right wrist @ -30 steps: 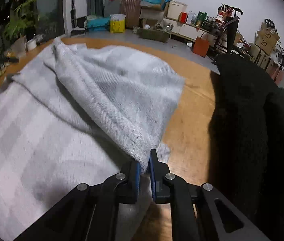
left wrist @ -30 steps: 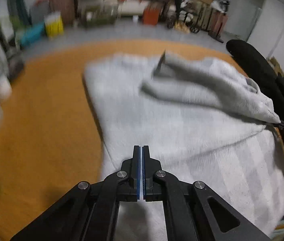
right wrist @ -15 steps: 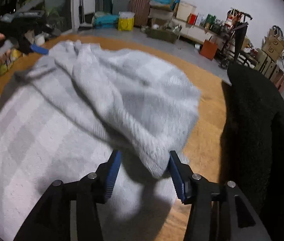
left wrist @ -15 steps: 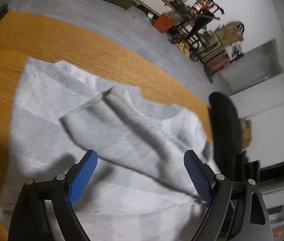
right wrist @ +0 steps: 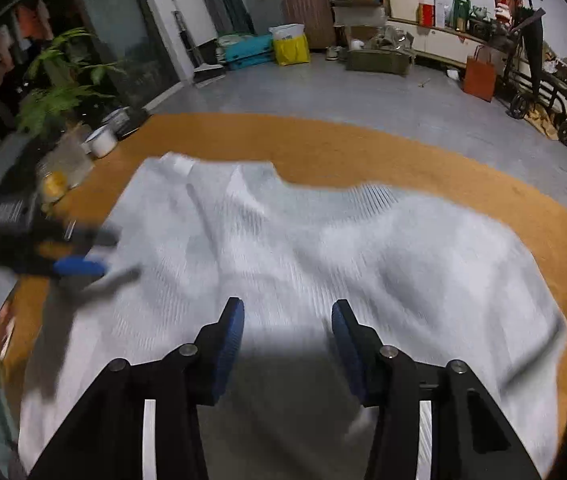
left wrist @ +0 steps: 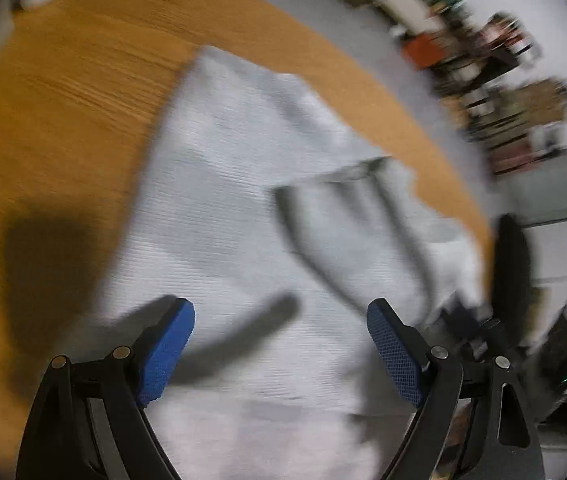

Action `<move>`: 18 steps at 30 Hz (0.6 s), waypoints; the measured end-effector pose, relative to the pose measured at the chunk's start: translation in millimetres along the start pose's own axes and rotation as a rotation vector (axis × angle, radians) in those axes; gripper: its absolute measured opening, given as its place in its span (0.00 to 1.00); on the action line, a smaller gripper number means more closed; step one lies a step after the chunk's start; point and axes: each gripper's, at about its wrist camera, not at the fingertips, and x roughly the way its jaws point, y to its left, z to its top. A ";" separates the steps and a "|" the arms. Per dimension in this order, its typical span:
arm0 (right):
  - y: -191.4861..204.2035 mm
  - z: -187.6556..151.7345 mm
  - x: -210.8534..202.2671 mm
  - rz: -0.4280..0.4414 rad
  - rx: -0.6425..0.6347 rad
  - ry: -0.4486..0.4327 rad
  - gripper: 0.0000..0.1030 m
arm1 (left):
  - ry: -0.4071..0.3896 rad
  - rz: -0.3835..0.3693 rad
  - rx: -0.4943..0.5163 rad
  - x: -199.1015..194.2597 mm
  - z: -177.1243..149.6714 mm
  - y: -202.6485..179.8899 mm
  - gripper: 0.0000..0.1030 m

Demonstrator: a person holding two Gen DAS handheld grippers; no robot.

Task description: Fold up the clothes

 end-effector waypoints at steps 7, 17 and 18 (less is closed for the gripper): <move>54.4 -2.0 2.5 0.106 -0.156 -0.070 0.08 | 0.020 0.210 0.118 -26.7 -4.6 6.7 0.77; 109.7 -84.4 -5.4 0.226 -0.339 0.160 0.08 | 0.044 0.066 0.128 -50.0 -11.0 5.2 0.59; 108.1 -90.2 -7.7 0.227 -0.340 0.172 0.11 | 0.038 0.081 0.141 -49.7 -11.4 4.5 0.59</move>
